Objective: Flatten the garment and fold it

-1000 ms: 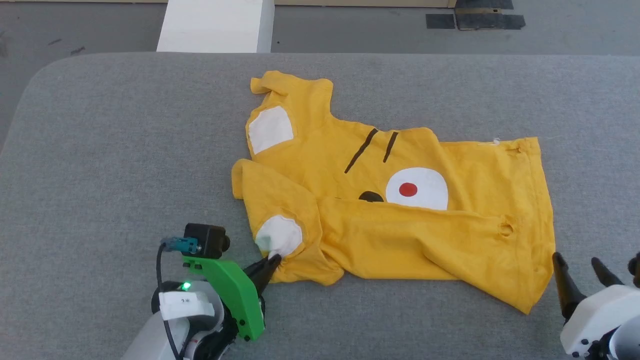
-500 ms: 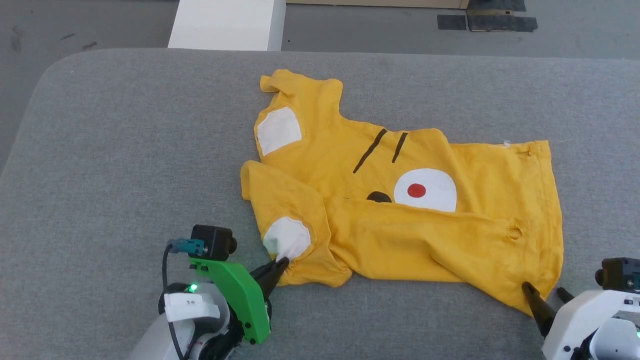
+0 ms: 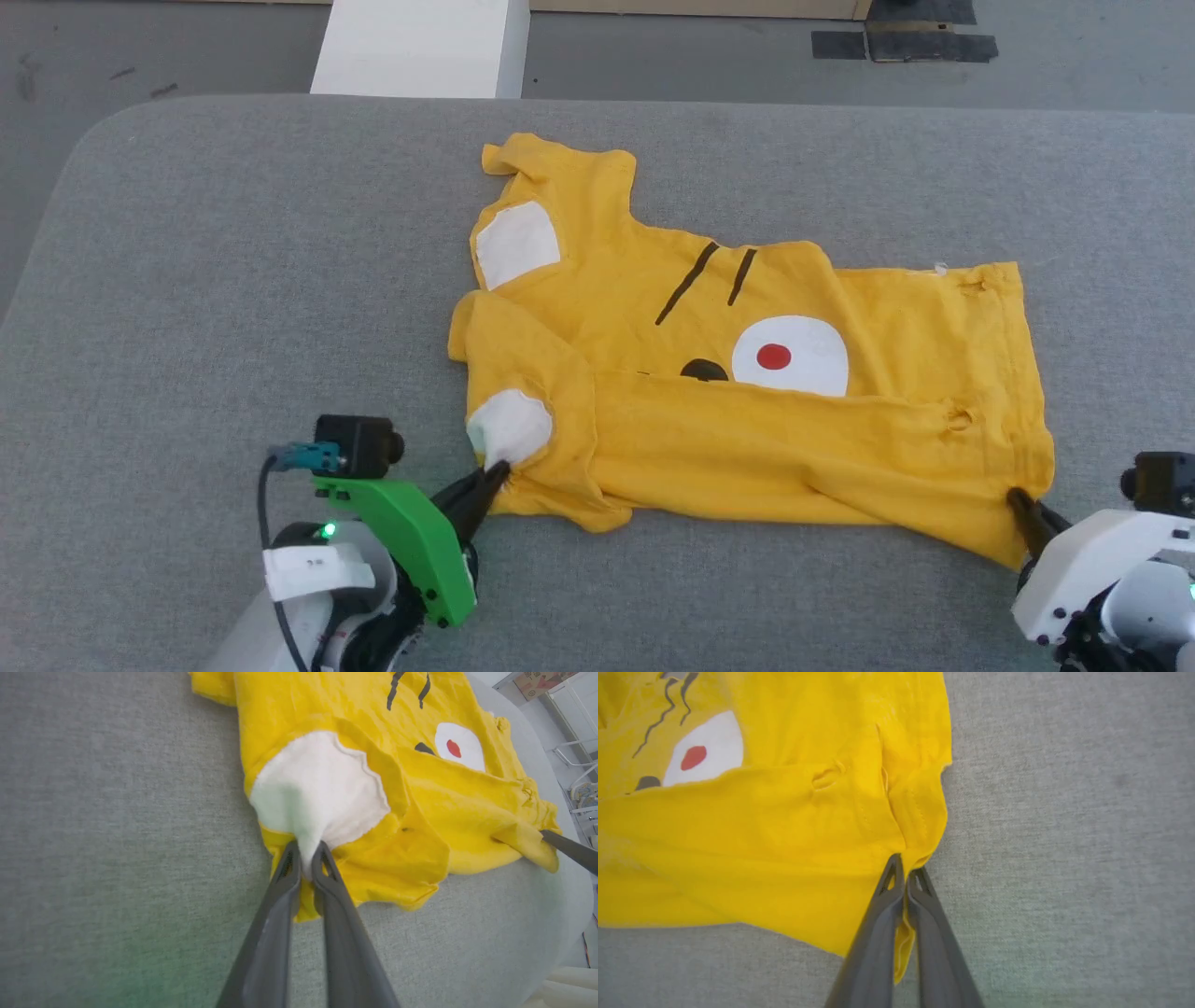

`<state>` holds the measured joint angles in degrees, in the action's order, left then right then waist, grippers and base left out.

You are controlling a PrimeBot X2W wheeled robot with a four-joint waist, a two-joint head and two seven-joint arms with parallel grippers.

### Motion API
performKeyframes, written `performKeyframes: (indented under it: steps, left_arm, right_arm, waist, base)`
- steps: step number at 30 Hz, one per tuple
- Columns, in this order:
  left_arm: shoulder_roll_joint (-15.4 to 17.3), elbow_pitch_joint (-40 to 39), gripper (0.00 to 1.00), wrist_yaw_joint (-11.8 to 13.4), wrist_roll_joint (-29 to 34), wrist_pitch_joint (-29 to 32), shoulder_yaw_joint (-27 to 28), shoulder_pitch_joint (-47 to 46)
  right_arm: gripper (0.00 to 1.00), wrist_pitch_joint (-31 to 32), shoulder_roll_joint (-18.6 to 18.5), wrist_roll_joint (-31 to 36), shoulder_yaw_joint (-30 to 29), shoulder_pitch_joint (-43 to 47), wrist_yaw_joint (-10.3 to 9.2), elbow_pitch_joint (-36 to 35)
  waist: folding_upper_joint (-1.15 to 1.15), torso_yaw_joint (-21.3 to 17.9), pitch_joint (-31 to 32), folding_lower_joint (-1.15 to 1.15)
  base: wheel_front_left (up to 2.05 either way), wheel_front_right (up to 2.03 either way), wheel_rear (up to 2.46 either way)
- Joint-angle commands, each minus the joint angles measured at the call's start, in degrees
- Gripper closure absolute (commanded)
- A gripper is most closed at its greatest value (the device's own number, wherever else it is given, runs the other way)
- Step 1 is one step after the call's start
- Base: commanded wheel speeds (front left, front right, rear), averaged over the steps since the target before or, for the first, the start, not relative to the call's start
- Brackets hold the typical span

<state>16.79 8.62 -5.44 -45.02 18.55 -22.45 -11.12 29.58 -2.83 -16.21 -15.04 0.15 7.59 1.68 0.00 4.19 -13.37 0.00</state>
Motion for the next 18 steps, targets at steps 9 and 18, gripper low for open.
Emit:
performKeyframes:
  steps: [9,18]
  left_arm:
    - [5.0,-9.3,1.0,-0.6,-5.6,0.7,4.3,6.8]
    - [11.1,-21.1,1.0,0.6,-9.5,6.3,5.0,18.2]
  right_arm:
    - [1.0,2.4,0.0,-5.2,-1.9,5.4,-0.1,-10.4]
    - [1.0,6.9,0.0,-8.1,-3.1,12.2,-0.1,-17.1]
  waist:
    - [0.0,-1.3,1.7,0.0]
    - [0.0,-1.7,2.5,0.0]
  base:
    - [0.0,0.0,0.0]
    - [0.0,0.0,0.0]
